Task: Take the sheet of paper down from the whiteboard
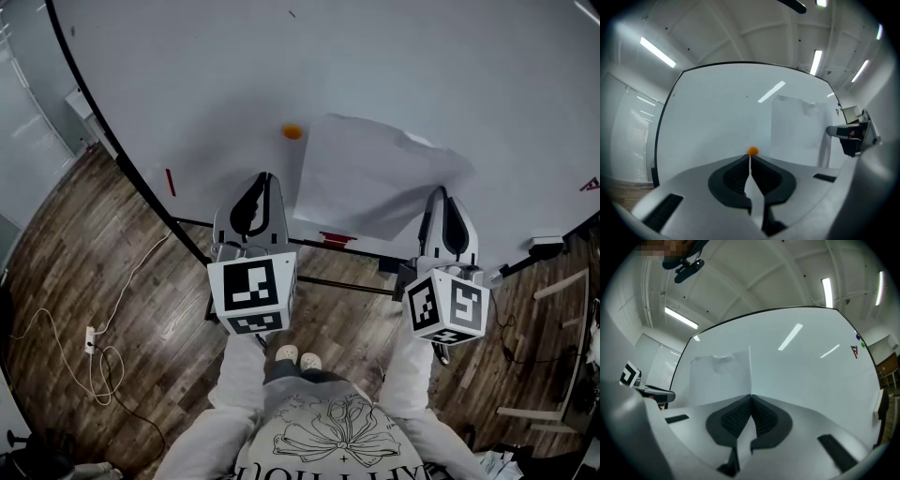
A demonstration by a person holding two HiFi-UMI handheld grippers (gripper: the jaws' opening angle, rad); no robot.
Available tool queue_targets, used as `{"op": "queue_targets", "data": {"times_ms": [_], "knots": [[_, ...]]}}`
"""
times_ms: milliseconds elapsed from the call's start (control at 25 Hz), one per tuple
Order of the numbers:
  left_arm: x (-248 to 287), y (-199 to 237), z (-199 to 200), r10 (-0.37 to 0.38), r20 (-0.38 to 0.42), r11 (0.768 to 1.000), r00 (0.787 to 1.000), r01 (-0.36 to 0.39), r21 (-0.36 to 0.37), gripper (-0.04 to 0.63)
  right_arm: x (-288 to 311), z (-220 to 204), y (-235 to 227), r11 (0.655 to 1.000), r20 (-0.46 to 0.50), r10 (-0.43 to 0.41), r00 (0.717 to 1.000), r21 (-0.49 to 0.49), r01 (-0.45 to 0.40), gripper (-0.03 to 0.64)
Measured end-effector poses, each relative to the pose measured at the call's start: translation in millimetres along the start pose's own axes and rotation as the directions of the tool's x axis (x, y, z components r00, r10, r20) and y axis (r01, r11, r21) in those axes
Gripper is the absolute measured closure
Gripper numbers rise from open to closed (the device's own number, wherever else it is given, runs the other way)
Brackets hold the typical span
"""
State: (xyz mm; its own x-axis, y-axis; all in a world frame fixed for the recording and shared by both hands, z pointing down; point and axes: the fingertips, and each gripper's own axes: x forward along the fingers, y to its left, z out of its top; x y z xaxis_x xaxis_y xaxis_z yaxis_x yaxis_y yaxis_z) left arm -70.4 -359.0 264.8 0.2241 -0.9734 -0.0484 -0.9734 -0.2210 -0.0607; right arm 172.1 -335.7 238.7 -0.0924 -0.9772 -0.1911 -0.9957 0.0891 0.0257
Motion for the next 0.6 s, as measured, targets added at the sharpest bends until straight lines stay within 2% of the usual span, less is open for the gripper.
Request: {"op": "queue_targets", "data": {"times_ms": [600], "knots": [[-4.6,-0.4,0.4,-0.002,0.003,1.000,1.000,0.002,0.000,0.581,-2.2,-1.6,5.1,1.000,-0.001,0.015,1.000,0.004,-0.015,0.615]]}}
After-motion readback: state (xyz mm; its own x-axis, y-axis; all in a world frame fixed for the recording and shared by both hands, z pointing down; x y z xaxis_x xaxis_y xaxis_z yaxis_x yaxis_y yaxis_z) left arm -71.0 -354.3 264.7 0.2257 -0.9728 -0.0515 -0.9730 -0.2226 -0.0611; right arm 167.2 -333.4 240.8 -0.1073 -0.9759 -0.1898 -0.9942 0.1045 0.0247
